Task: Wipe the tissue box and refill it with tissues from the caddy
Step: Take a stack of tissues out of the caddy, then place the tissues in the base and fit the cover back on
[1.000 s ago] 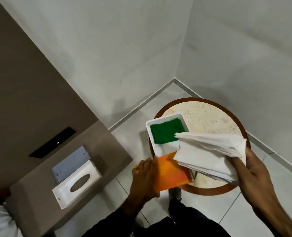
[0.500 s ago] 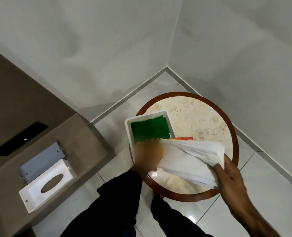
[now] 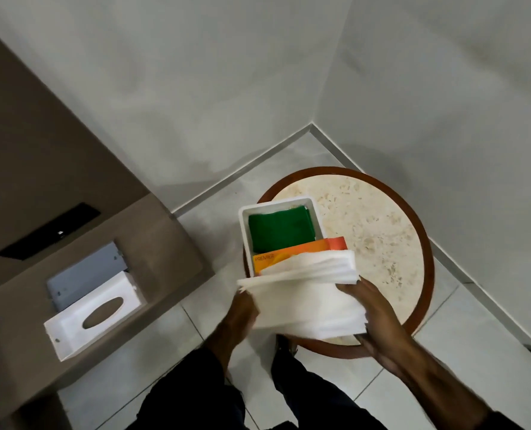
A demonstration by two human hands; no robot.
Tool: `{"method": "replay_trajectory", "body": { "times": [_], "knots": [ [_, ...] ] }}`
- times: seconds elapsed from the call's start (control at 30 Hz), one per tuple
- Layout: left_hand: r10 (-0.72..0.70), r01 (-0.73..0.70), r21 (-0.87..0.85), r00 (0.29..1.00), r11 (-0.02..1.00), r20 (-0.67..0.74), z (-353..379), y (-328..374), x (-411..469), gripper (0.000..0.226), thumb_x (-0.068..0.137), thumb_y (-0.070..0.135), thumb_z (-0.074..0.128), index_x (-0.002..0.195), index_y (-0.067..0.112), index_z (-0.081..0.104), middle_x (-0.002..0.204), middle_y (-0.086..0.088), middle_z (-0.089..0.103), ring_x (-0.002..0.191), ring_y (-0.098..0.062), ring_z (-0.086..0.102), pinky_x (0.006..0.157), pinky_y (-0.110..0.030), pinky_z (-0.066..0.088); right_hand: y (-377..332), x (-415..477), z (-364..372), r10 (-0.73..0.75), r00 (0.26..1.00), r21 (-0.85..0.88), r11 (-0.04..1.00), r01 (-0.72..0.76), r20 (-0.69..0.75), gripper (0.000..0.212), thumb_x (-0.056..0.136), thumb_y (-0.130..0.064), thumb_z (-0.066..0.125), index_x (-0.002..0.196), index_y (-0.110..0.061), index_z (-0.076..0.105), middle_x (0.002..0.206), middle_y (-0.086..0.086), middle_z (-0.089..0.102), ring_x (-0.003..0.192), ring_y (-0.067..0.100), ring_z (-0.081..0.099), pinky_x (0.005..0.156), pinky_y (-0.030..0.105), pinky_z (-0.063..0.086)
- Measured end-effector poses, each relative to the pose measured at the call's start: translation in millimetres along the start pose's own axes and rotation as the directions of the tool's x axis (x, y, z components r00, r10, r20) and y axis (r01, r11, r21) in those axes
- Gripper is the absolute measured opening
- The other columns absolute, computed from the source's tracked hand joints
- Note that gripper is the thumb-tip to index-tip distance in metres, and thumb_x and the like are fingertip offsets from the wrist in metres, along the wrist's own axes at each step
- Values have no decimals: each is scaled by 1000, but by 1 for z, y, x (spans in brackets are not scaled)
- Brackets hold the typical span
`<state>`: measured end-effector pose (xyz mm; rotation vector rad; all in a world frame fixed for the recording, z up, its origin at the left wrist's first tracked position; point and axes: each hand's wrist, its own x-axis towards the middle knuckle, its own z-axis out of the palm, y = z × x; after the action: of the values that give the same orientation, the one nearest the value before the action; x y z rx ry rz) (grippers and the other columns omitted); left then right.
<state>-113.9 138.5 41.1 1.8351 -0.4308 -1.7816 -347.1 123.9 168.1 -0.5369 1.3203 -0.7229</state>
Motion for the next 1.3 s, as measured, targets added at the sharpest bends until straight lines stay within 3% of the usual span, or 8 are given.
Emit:
{"method": "replay_trajectory", "body": {
  "times": [0.1,0.2,0.27,0.4,0.63,0.9,1.1,1.3],
  "knots": [
    [-171,190,-466,982,864,84,-45,-27,-59,40,101,20,52,139,10,48,97,-9,71,93,-30,65,88,-42,53,4,-14,31,134,983,50,989,-142,126,38,64,-32,79,102,-24,78,106,7,76,95,26,74,72,40,61],
    [-182,195,-481,981,855,73,-76,-43,-92,57,59,20,91,107,8,63,91,-11,73,98,-31,65,105,-50,45,15,-16,68,171,968,-20,985,-170,186,18,68,-29,75,85,-28,79,93,3,77,79,21,75,65,32,59],
    [-149,255,-701,966,666,210,-95,-40,-105,7,84,14,73,87,8,70,75,-5,77,80,-27,74,93,-50,55,25,-15,92,144,966,-47,989,-137,214,18,73,-28,72,90,-28,79,97,3,77,81,20,75,63,30,57],
    [47,203,-807,961,554,274,-158,-27,-120,65,90,65,50,122,13,70,119,-14,72,110,-37,68,94,-49,53,56,-9,148,78,955,-202,979,-19,285,38,76,-34,72,113,-25,73,118,8,73,107,28,71,93,45,54],
    [143,-21,-717,984,696,110,-271,-48,-150,62,88,50,66,135,10,60,138,-16,61,129,-34,56,115,-49,37,106,-2,237,84,926,-469,877,107,369,50,72,-46,77,120,-39,67,119,-2,73,107,21,70,83,37,56],
    [183,-101,-715,982,691,38,-361,-66,-153,42,88,16,71,128,5,65,131,-20,64,122,-39,61,101,-51,51,111,-11,339,121,874,-559,807,190,472,48,73,-45,80,119,-40,66,116,-9,74,104,10,71,73,20,57],
    [112,-139,-662,990,737,-83,-408,-52,-122,48,84,16,70,130,6,60,127,-16,68,119,-36,63,101,-53,50,118,40,396,159,872,-588,791,168,463,32,92,-32,66,124,-32,64,118,-8,73,109,13,69,92,38,55],
    [-16,-126,-655,978,745,-206,-472,-48,-26,40,85,19,72,123,9,67,119,-12,73,107,-28,71,78,-37,60,158,153,454,300,855,-660,749,64,423,31,92,-30,68,121,-35,62,108,-11,74,95,7,71,68,28,59]
  ]
}}
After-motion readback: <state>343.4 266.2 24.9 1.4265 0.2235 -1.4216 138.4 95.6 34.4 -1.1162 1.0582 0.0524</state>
